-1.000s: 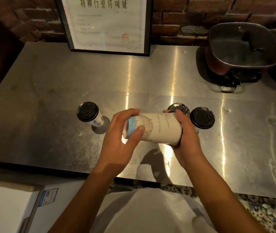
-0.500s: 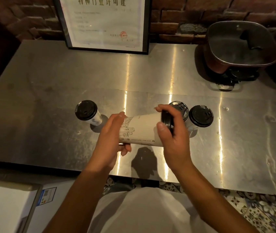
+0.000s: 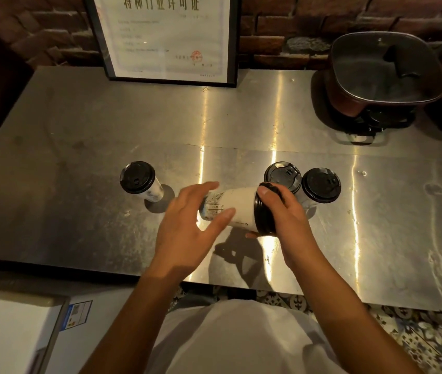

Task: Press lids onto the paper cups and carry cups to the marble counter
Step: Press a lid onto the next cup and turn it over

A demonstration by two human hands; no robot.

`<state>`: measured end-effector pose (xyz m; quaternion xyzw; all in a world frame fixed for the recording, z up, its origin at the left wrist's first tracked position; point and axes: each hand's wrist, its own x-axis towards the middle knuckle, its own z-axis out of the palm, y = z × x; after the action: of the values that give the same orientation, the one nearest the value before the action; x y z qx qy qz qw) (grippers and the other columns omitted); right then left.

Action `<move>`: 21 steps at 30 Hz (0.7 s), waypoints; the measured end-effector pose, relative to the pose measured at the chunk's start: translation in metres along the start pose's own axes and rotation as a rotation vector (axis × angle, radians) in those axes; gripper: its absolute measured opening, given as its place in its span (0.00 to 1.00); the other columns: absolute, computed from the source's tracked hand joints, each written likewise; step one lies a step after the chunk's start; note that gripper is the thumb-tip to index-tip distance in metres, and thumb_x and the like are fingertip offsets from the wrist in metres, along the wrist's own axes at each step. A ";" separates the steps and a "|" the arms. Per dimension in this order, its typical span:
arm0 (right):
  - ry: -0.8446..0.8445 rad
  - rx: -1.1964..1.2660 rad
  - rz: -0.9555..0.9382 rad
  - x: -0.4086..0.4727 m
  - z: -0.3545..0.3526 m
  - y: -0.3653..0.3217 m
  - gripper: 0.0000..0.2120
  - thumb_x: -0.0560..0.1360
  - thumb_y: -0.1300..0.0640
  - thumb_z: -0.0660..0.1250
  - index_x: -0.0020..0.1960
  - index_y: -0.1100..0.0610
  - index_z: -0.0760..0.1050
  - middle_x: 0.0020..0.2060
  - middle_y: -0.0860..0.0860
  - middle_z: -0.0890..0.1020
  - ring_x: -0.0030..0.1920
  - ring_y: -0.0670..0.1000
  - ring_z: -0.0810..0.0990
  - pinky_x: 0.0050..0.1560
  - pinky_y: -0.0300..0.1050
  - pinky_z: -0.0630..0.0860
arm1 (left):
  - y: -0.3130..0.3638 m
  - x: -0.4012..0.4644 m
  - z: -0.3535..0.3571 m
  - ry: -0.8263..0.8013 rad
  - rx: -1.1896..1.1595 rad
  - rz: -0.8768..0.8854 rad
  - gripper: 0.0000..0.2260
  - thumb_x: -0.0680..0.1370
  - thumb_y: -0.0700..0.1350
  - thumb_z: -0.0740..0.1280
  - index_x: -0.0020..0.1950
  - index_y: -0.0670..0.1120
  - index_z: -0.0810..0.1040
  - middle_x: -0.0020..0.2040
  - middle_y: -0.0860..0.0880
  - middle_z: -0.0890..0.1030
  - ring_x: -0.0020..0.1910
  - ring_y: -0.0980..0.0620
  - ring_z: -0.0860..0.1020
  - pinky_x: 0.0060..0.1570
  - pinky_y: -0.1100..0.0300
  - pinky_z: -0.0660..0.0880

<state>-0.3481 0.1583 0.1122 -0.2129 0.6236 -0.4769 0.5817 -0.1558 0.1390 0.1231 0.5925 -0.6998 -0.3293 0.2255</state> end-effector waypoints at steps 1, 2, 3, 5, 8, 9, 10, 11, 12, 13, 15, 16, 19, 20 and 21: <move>0.015 -0.028 -0.006 -0.001 0.000 -0.001 0.16 0.78 0.47 0.71 0.64 0.49 0.78 0.58 0.51 0.81 0.58 0.55 0.82 0.44 0.61 0.86 | 0.000 0.000 0.001 -0.057 0.028 -0.004 0.28 0.74 0.71 0.61 0.71 0.62 0.67 0.68 0.60 0.69 0.63 0.57 0.72 0.60 0.51 0.77; 0.023 -0.052 -0.013 -0.001 0.001 -0.001 0.17 0.77 0.46 0.72 0.64 0.48 0.77 0.58 0.50 0.80 0.58 0.55 0.81 0.47 0.62 0.85 | 0.000 0.000 0.003 -0.100 0.028 -0.016 0.30 0.72 0.73 0.60 0.71 0.62 0.67 0.70 0.60 0.70 0.65 0.56 0.72 0.62 0.49 0.76; 0.018 -0.067 -0.020 -0.002 0.001 -0.002 0.19 0.75 0.44 0.73 0.64 0.47 0.77 0.58 0.49 0.80 0.59 0.54 0.81 0.49 0.62 0.85 | 0.002 0.000 0.005 -0.131 -0.005 -0.040 0.31 0.71 0.74 0.60 0.71 0.62 0.66 0.71 0.60 0.69 0.66 0.56 0.71 0.64 0.49 0.75; -0.020 -0.101 -0.045 -0.007 0.003 -0.003 0.25 0.70 0.38 0.73 0.64 0.45 0.77 0.59 0.48 0.81 0.61 0.53 0.80 0.53 0.62 0.84 | 0.008 -0.001 0.009 -0.160 -0.127 -0.089 0.33 0.70 0.73 0.64 0.72 0.62 0.66 0.73 0.60 0.67 0.66 0.57 0.71 0.63 0.60 0.73; -0.110 -0.124 -0.120 -0.015 0.004 -0.004 0.27 0.71 0.35 0.69 0.69 0.37 0.73 0.62 0.41 0.79 0.65 0.48 0.78 0.63 0.57 0.80 | 0.014 -0.003 0.011 -0.110 -0.266 -0.126 0.33 0.70 0.67 0.70 0.73 0.61 0.66 0.72 0.60 0.67 0.64 0.60 0.72 0.54 0.73 0.69; -0.146 -0.109 -0.135 -0.017 0.003 -0.005 0.26 0.72 0.36 0.68 0.70 0.34 0.72 0.63 0.38 0.78 0.65 0.46 0.77 0.65 0.56 0.79 | 0.015 -0.002 0.009 -0.093 -0.313 -0.135 0.33 0.70 0.67 0.71 0.72 0.61 0.67 0.71 0.60 0.68 0.64 0.63 0.72 0.53 0.73 0.71; -0.181 -0.085 -0.144 -0.019 0.001 -0.005 0.26 0.73 0.37 0.67 0.71 0.32 0.70 0.63 0.36 0.78 0.66 0.45 0.77 0.67 0.56 0.78 | 0.014 -0.002 0.006 -0.081 -0.358 -0.142 0.33 0.70 0.67 0.71 0.72 0.61 0.68 0.70 0.60 0.69 0.63 0.69 0.72 0.52 0.74 0.73; -0.220 -0.057 -0.150 -0.019 -0.002 -0.005 0.26 0.74 0.39 0.67 0.72 0.31 0.69 0.62 0.35 0.78 0.66 0.45 0.78 0.67 0.56 0.78 | 0.014 -0.002 0.002 -0.073 -0.397 -0.153 0.32 0.70 0.66 0.72 0.72 0.61 0.68 0.69 0.60 0.69 0.61 0.75 0.70 0.50 0.77 0.73; -0.258 -0.031 -0.155 -0.018 -0.005 -0.004 0.27 0.75 0.42 0.68 0.72 0.31 0.68 0.62 0.36 0.80 0.67 0.47 0.78 0.66 0.56 0.78 | 0.013 -0.001 -0.001 -0.068 -0.435 -0.169 0.32 0.70 0.66 0.71 0.72 0.61 0.69 0.69 0.60 0.70 0.60 0.77 0.70 0.50 0.77 0.74; -0.292 -0.022 -0.158 -0.017 -0.007 -0.003 0.27 0.76 0.45 0.68 0.73 0.31 0.67 0.63 0.38 0.81 0.68 0.49 0.79 0.66 0.57 0.77 | 0.010 0.000 -0.002 -0.069 -0.465 -0.186 0.32 0.69 0.68 0.70 0.72 0.62 0.70 0.69 0.60 0.70 0.63 0.74 0.70 0.54 0.72 0.75; -0.312 -0.074 -0.172 -0.014 -0.008 0.001 0.26 0.79 0.49 0.68 0.74 0.33 0.67 0.63 0.41 0.83 0.67 0.49 0.80 0.66 0.55 0.78 | 0.006 0.002 -0.002 -0.086 -0.520 -0.233 0.33 0.66 0.73 0.68 0.69 0.64 0.72 0.70 0.57 0.73 0.69 0.58 0.73 0.65 0.52 0.76; -0.303 -0.131 -0.186 -0.014 -0.007 0.002 0.26 0.79 0.49 0.68 0.74 0.34 0.67 0.63 0.42 0.83 0.66 0.49 0.80 0.65 0.55 0.79 | 0.005 0.002 0.000 -0.098 -0.553 -0.262 0.32 0.66 0.74 0.67 0.68 0.64 0.73 0.69 0.57 0.75 0.68 0.55 0.74 0.66 0.46 0.75; -0.251 -0.348 -0.240 -0.015 -0.002 0.006 0.28 0.77 0.41 0.68 0.75 0.32 0.63 0.64 0.41 0.81 0.59 0.44 0.84 0.62 0.55 0.81 | 0.008 0.001 0.008 -0.122 -0.589 -0.318 0.25 0.74 0.73 0.59 0.67 0.64 0.72 0.65 0.62 0.76 0.63 0.62 0.75 0.69 0.43 0.73; -0.239 -0.394 -0.251 -0.015 0.000 0.009 0.29 0.78 0.42 0.67 0.76 0.32 0.62 0.63 0.39 0.80 0.56 0.44 0.85 0.60 0.55 0.82 | 0.007 0.000 0.012 -0.113 -0.578 -0.321 0.26 0.74 0.72 0.56 0.70 0.64 0.69 0.69 0.61 0.74 0.64 0.62 0.73 0.70 0.42 0.71; -0.227 -0.417 -0.258 -0.016 0.000 0.011 0.28 0.79 0.43 0.67 0.76 0.33 0.62 0.63 0.39 0.80 0.53 0.44 0.86 0.57 0.55 0.83 | 0.007 -0.002 0.015 -0.092 -0.561 -0.321 0.30 0.74 0.73 0.55 0.73 0.65 0.64 0.73 0.58 0.71 0.67 0.59 0.71 0.71 0.40 0.70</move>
<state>-0.3409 0.1759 0.1113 -0.4578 0.6070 -0.3813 0.5259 -0.1708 0.1441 0.1180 0.5946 -0.4888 -0.5670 0.2931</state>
